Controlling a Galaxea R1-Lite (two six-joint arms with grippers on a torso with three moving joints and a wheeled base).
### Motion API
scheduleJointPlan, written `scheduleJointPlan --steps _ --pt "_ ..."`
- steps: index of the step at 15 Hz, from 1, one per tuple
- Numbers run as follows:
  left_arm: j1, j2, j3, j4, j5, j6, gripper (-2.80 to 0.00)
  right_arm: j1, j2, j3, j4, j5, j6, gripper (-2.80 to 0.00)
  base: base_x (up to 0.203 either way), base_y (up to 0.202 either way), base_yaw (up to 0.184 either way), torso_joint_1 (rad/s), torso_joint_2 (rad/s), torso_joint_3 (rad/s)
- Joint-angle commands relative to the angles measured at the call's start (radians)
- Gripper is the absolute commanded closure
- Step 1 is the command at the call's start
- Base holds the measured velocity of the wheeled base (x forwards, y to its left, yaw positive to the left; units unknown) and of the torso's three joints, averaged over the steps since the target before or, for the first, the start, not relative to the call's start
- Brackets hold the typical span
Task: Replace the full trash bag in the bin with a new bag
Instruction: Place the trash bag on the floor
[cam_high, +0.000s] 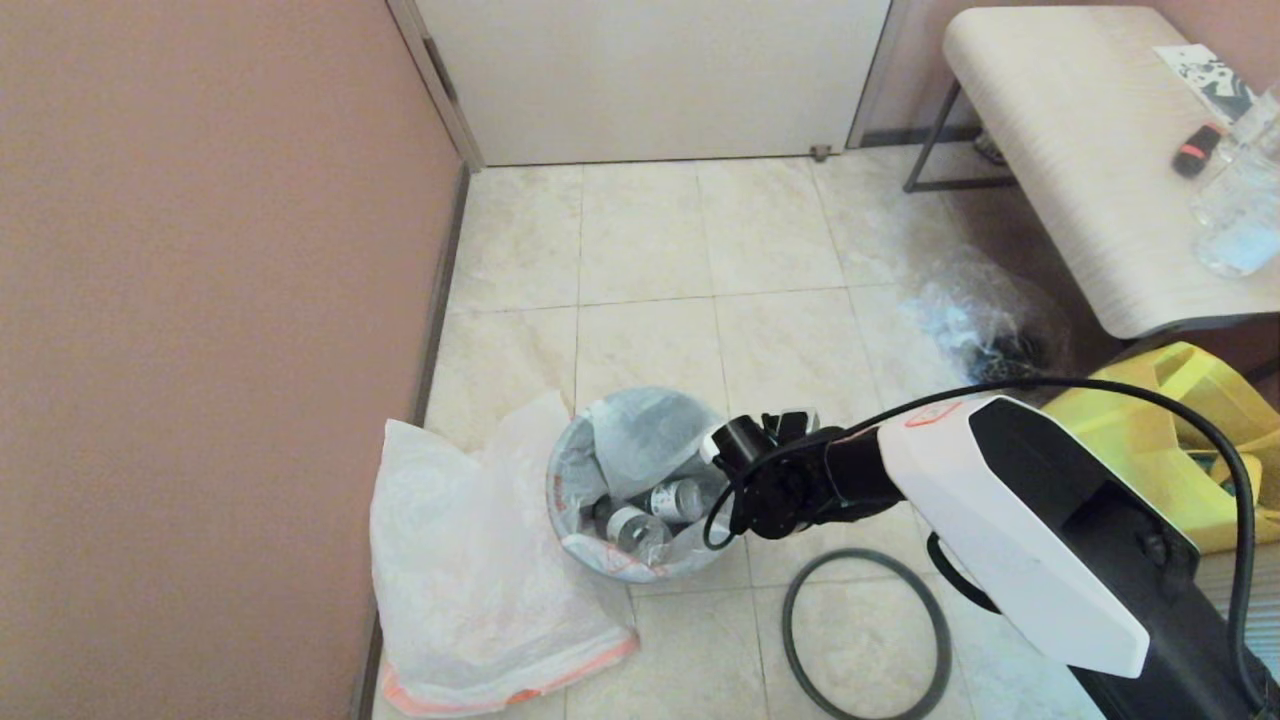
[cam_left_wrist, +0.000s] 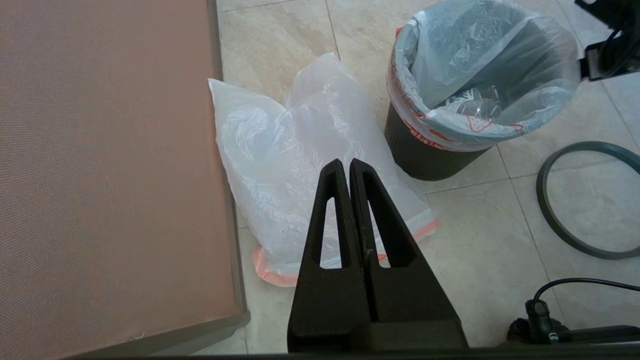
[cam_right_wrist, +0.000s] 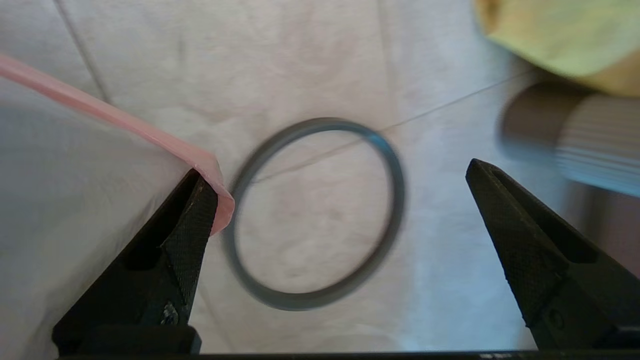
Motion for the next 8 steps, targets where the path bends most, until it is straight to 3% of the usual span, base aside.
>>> scheduleJointPlan --steps 1,8 --pt "0.000 0.000 0.000 0.000 0.000 0.000 0.00 0.017 -0.028 -0.004 0.036 -0.031 0.002 -2.80 0.000 0.000 0.000 0.000 0.00 0.000" --pt "0.000 0.000 0.000 0.000 0.000 0.000 0.00 0.029 -0.044 -0.012 0.043 -0.175 -0.060 -2.80 0.000 0.000 0.000 0.000 0.00 0.000"
